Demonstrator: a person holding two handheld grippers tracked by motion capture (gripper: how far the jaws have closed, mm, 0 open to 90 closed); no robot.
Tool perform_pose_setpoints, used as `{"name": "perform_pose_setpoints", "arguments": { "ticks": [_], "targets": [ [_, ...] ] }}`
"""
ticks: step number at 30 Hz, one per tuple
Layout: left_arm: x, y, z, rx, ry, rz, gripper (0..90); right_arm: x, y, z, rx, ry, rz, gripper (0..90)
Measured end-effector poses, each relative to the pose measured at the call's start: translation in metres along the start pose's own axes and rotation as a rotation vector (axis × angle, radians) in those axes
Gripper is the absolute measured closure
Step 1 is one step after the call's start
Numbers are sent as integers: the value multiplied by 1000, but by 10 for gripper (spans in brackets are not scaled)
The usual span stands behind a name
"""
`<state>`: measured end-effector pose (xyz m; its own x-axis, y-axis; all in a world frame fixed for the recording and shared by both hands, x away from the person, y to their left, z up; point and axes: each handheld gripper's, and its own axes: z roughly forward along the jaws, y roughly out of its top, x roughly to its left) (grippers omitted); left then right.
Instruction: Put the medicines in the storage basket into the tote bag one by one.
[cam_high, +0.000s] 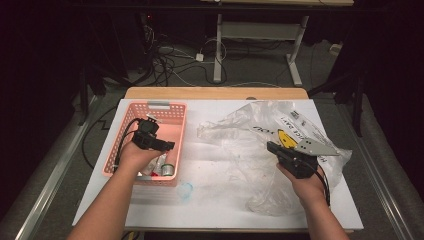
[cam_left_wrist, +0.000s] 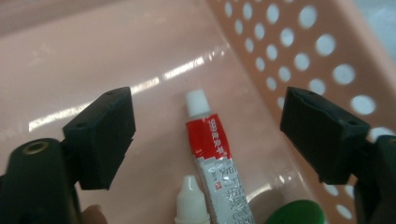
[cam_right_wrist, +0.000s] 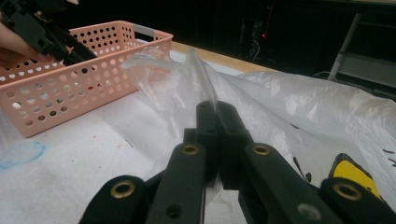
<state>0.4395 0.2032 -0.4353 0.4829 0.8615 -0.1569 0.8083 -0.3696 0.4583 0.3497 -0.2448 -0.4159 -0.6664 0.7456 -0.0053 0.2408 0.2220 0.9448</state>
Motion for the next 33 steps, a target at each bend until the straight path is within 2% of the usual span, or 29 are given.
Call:
{"name": "perform_pose_setpoints", "arguments": {
  "ticks": [3, 6, 10, 13, 15, 17, 23, 27, 33],
  "targets": [
    [-1, 2, 5, 49, -5, 4, 241, 0, -1, 0, 5, 1, 1, 898],
    [-1, 3, 10, 94, -7, -2, 319, 1, -1, 0, 8, 6, -2, 898],
    [-2, 8, 17, 160, 20, -3, 365, 2, -1, 1, 14, 7, -7, 898],
    [-5, 10, 23, 199, 21, 4, 407, 2, -1, 1, 11, 8, -10, 898],
    [-5, 11, 25, 203, 38, -12, 432, 2, -1, 1, 11, 5, -9, 898],
    [-5, 12, 25, 209, 39, -16, 443, 1, 0, 0, 8, 4, -8, 898],
    [-7, 13, 23, 271, 55, -17, 477, 1, -1, -2, 6, 3, -6, 898],
    [-8, 14, 23, 296, 73, 9, 509, 1, 0, -1, 4, 3, -8, 898],
    [-11, 19, 25, 317, 86, 16, 586, 2, 0, -1, 6, 3, -8, 897]
  ]
}}
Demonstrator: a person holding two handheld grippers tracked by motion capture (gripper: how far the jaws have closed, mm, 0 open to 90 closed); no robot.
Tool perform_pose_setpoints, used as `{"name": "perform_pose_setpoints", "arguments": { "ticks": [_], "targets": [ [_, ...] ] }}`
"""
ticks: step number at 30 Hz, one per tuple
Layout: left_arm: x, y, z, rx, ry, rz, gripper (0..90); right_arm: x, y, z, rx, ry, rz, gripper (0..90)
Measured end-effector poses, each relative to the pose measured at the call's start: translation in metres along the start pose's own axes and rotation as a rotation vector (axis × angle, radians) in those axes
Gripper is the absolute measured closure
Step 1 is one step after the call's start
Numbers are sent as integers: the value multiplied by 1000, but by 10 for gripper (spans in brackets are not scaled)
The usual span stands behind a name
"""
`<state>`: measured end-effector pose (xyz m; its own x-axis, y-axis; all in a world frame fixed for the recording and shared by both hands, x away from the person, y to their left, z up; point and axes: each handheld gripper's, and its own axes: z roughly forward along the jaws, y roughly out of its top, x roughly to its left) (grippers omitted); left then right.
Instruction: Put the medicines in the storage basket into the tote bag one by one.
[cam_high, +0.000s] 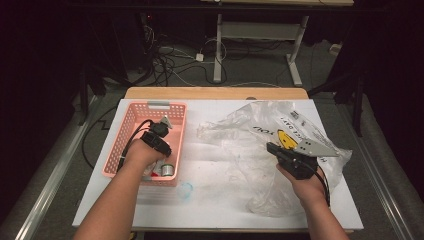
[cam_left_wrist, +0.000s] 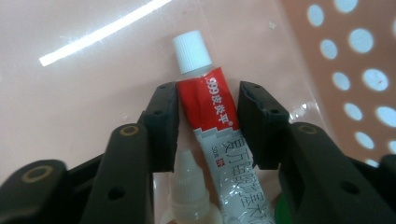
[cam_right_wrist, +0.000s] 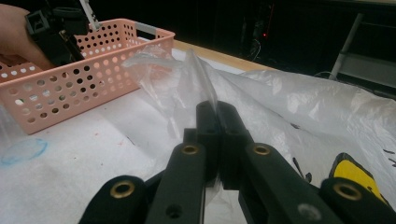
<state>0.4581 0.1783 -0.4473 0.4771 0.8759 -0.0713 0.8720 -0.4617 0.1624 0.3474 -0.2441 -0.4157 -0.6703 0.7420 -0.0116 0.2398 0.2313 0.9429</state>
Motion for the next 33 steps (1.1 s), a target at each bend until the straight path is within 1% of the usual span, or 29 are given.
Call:
{"name": "perform_pose_setpoints", "arguments": {
  "ticks": [3, 6, 11, 18, 23, 25, 29, 33],
  "targets": [
    [-2, 3, 0, 1, 0, -3, 632, 0, 0, 0, -1, -1, 4, 897],
    [-4, 3, 1, -9, -3, -5, 651, -1, 0, -1, -3, -1, 0, 897],
    [-5, 3, 1, -28, -1, 3, 661, -1, 0, -2, -5, -2, 4, 897],
    [-2, -1, -1, -63, -21, -4, 662, -3, 0, -3, -9, -5, 4, 897],
    [0, -7, -6, -126, -40, -7, 662, -3, 0, -3, -8, -4, 6, 898],
    [0, -9, -9, -155, -37, 3, 662, -3, 0, -3, -7, -6, 6, 898],
    [1, -15, -18, -226, -48, 15, 663, -2, 0, -3, -10, -6, 6, 898],
    [2, -22, -25, -300, -52, 13, 663, -2, 1, -3, -12, -5, 6, 898]
  ]
}}
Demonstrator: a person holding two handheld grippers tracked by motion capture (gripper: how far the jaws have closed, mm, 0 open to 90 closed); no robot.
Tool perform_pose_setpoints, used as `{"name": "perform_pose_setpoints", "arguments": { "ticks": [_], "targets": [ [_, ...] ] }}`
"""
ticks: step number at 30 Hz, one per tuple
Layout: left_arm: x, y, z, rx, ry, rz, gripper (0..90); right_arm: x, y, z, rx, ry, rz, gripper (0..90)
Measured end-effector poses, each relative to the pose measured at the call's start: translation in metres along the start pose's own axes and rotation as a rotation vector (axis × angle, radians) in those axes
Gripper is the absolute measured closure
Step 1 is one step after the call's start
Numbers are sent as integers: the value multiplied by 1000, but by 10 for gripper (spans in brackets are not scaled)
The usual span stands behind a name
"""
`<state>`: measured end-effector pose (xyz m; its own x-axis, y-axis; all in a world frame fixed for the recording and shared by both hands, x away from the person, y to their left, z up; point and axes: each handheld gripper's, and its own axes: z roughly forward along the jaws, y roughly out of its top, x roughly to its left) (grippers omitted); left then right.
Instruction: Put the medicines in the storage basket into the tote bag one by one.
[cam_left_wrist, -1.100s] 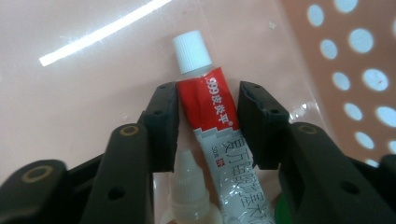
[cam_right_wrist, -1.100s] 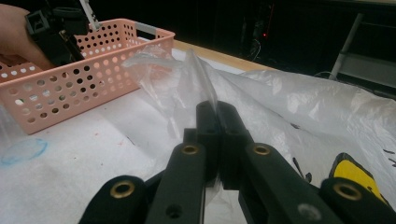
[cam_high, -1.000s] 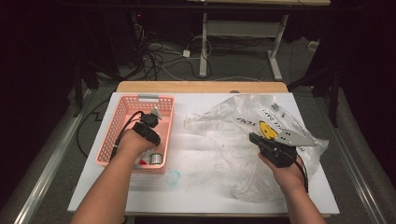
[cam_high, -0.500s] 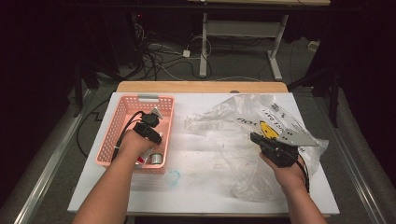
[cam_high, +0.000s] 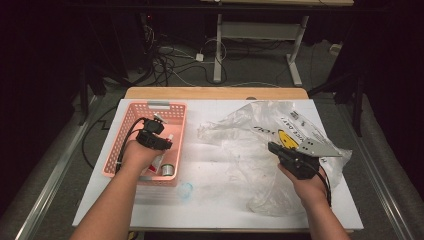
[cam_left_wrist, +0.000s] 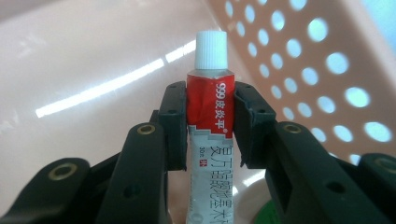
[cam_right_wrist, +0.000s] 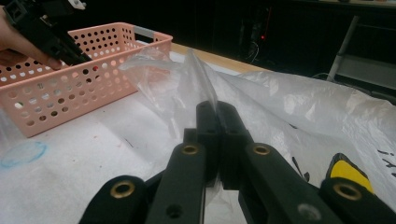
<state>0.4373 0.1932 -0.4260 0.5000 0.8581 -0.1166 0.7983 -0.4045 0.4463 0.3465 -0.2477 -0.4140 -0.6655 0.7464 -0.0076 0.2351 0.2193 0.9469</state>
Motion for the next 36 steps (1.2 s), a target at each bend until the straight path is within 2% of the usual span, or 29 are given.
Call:
{"name": "perform_pose_setpoints", "arguments": {
  "ticks": [6, 12, 24, 28, 32, 36],
  "targets": [
    [-2, -9, -11, -115, 11, 18, 663, -1, 0, 0, 0, 3, 3, 899],
    [0, -19, -21, -226, 8, 5, 664, 0, 0, 0, 1, 3, 2, 899],
    [-1, -37, -43, -401, -5, 0, 664, 1, 0, 1, -1, 2, 0, 899],
    [-3, -42, -47, -448, -14, -5, 664, 1, 0, 1, -1, 4, 1, 899],
    [-8, -45, -52, -472, 4, 18, 664, 1, 0, 0, -2, 5, 0, 899],
    [-11, -51, -57, -514, 4, 21, 664, 2, 1, -1, -3, 4, -3, 899]
  ]
}}
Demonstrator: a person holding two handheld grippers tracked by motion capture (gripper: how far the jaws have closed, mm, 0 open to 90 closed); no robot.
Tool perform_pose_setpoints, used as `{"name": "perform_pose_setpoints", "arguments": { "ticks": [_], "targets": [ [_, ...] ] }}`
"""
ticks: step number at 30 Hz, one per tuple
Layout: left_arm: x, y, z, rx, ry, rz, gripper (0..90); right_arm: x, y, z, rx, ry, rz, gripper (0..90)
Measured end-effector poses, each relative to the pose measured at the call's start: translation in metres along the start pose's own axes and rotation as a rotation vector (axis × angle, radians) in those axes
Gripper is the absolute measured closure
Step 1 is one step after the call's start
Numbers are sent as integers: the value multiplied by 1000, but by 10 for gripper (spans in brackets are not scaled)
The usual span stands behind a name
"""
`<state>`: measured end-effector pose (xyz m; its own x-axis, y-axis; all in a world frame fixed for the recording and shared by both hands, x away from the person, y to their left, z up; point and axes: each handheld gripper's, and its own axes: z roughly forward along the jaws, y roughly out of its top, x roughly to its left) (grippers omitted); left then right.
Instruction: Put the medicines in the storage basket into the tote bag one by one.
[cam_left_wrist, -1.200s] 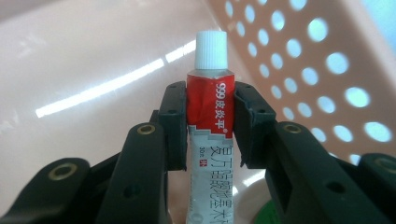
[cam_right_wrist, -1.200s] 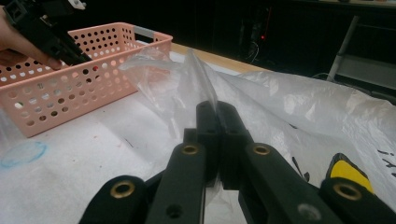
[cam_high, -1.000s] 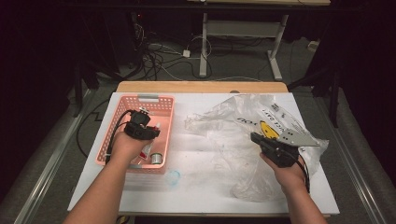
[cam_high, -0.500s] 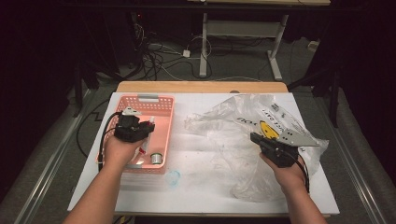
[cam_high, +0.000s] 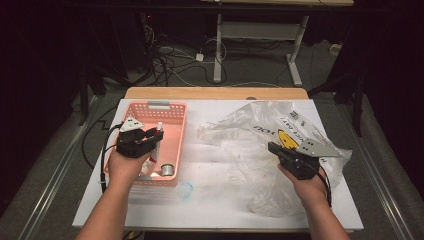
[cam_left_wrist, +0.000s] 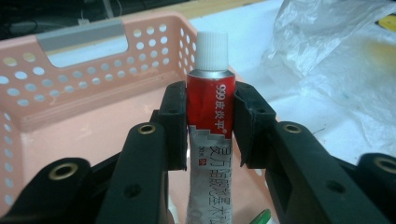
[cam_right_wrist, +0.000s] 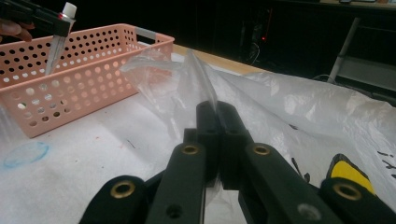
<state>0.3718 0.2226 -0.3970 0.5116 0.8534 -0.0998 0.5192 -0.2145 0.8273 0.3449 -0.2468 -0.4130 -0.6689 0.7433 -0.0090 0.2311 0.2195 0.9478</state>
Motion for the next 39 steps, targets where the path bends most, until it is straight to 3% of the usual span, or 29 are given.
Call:
{"name": "perform_pose_setpoints", "arguments": {
  "ticks": [10, 14, 25, 39],
  "targets": [
    [-5, -13, -19, -106, -35, -24, 664, 2, 0, -1, 0, -6, -8, 899],
    [-5, -14, -25, -129, -46, -6, 664, 0, 0, -2, -3, -4, -13, 900],
    [-12, -16, -20, -119, -72, 12, 664, 1, -1, -2, 0, -6, -9, 899],
    [-29, -5, -34, -170, -93, 29, 664, 4, 1, -2, -6, 0, -12, 899]
  ]
}}
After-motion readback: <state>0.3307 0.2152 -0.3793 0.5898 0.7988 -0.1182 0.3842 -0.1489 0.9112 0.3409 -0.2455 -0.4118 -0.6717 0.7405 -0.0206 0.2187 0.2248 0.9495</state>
